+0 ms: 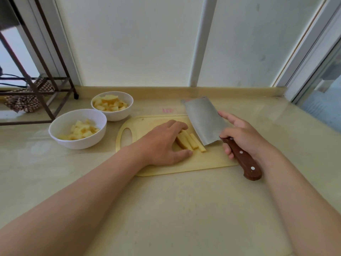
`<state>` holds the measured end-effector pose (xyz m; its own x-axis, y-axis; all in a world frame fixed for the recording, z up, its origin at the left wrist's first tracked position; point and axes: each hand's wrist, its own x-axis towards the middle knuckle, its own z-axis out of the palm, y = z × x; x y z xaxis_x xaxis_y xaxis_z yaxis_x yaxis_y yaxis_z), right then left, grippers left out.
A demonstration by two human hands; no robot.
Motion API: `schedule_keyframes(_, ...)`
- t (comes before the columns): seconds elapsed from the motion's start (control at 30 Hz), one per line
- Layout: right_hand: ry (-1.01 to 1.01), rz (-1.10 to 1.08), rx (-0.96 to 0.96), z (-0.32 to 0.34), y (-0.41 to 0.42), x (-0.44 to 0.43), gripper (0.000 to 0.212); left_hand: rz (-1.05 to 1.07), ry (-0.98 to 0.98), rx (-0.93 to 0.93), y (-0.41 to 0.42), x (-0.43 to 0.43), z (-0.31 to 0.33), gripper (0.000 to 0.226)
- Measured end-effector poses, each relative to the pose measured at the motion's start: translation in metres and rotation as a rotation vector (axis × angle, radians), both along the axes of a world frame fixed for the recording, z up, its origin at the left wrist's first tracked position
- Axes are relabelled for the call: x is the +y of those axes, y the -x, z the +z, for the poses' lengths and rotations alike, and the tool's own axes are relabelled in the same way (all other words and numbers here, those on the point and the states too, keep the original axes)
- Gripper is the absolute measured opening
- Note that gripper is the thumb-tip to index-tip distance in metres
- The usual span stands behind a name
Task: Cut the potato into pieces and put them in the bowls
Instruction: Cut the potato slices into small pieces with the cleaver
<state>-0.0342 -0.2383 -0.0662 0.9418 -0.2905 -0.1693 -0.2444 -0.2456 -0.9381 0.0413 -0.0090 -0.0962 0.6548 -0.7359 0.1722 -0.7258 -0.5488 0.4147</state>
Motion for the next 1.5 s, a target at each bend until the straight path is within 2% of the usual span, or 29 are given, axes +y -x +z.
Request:
schedule_keyframes(0.13, -0.046, 0.011, -0.018, -0.004, 0.0, -0.008, 0.07, -0.004, 0.023, -0.021, 0.001, -0.002, 0.002, 0.071)
schedule_keyframes(0.3, 0.022, 0.058, 0.006, -0.002, 0.002, -0.01, 0.074, 0.019, -0.026, -0.103, 0.003, -0.004, 0.005, 0.071)
schedule_keyframes(0.4, 0.09, 0.051, 0.006, 0.002, 0.008, -0.014, 0.077, 0.05, -0.047, -0.033, 0.0, -0.002, 0.008, 0.075)
schedule_keyframes(0.53, 0.137, 0.078, 0.026, 0.005, 0.014, -0.016, 0.079, 0.024, 0.026, -0.025, 0.0, 0.0, 0.003, 0.063)
schedule_keyframes(0.73, 0.141, 0.184, 0.045, 0.004, 0.012, -0.009, 0.08, 0.042, 0.115, -0.012, 0.004, -0.003, -0.001, 0.055)
schedule_keyframes(1.13, 0.138, 0.266, 0.037, 0.004, 0.006, -0.013, 0.081, 0.14, 0.134, 0.063, 0.01, -0.011, -0.001, 0.056)
schedule_keyframes(1.37, 0.134, 0.275, 0.047, 0.005, 0.006, -0.012, 0.08, 0.09, 0.093, 0.047, 0.013, -0.01, 0.003, 0.066)
schedule_keyframes(1.5, 0.134, 0.215, 0.033, 0.006, 0.008, -0.018, 0.08, -0.03, 0.075, -0.005, 0.012, -0.005, 0.001, 0.066)
